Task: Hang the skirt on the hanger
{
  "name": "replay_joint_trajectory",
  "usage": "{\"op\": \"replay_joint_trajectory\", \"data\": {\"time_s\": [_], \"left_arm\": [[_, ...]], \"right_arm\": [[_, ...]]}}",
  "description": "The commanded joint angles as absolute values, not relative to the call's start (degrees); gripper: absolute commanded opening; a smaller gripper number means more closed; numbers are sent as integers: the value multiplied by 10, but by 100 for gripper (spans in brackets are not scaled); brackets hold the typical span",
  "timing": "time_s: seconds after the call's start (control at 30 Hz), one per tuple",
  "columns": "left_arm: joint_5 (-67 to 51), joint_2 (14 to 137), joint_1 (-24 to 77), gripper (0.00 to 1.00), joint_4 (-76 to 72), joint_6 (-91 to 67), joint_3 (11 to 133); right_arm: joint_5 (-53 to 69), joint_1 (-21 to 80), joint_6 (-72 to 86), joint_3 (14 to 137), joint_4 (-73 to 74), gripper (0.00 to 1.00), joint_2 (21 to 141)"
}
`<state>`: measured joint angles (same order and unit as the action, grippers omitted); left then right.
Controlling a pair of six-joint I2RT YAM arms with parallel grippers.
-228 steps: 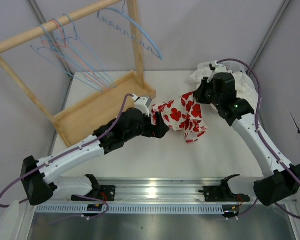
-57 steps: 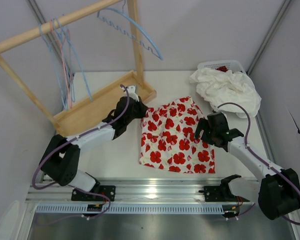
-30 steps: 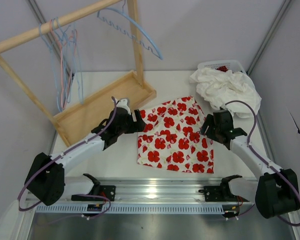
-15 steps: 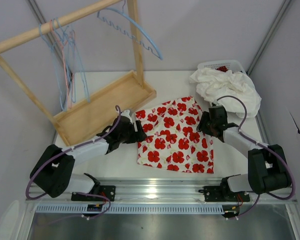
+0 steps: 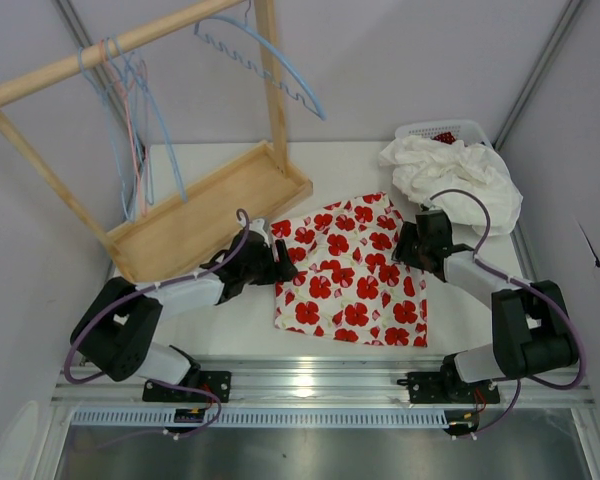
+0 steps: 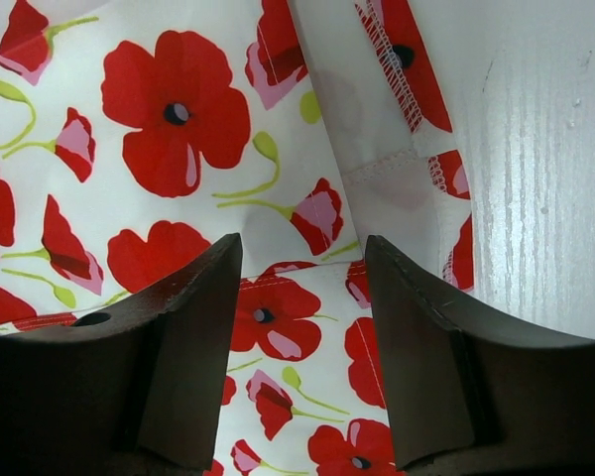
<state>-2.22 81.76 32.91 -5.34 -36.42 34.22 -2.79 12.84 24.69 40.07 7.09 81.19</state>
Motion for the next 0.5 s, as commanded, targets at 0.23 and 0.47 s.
{"op": "replay_joint_trajectory", "data": {"time_s": [0.23, 0.47], "left_arm": [[-25, 825, 328, 78, -82, -345, 367], [-18, 814, 328, 77, -72, -338, 371]], "right_arm": [[-42, 126, 231, 418, 55, 58, 839], [-20, 126, 236, 419, 43, 44, 843]]}}
